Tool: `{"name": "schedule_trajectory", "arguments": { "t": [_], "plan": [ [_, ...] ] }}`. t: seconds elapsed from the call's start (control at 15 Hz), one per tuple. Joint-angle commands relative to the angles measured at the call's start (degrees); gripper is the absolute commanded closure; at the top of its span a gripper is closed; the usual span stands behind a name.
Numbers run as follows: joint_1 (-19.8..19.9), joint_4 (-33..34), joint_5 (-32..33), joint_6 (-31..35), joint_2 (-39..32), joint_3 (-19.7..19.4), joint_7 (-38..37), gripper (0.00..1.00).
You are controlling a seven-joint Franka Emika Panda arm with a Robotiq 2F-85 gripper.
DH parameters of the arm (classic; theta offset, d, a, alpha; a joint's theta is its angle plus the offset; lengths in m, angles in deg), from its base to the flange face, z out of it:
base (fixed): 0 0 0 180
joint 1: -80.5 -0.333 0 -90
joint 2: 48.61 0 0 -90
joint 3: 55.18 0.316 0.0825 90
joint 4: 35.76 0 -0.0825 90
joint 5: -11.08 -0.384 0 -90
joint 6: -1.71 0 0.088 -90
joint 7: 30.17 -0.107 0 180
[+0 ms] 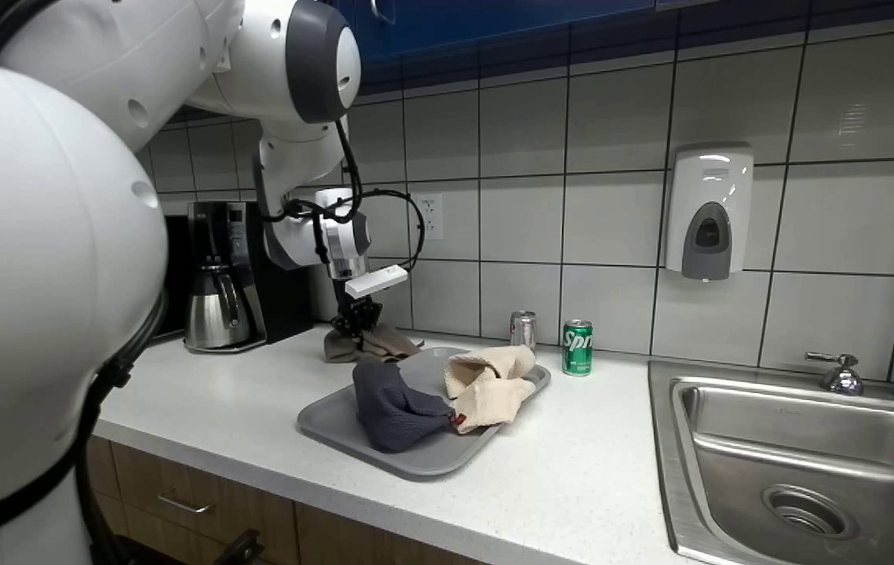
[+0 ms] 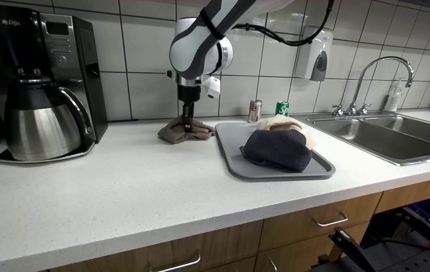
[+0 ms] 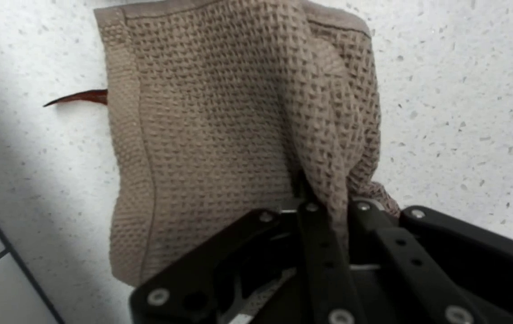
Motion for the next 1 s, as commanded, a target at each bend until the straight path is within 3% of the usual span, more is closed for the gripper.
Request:
{"name": "schedule_trajectory", "arguments": {
  "t": [0.0,0.93],
  "plan": [
    [-0.85,-1.55,-0.02,0.54,3.17,-1.09,-1.9,0.98],
    [-5.77,-8.88,3.28,3.98,10.43,-3.94,-16.54,0.98]
  ]
}}
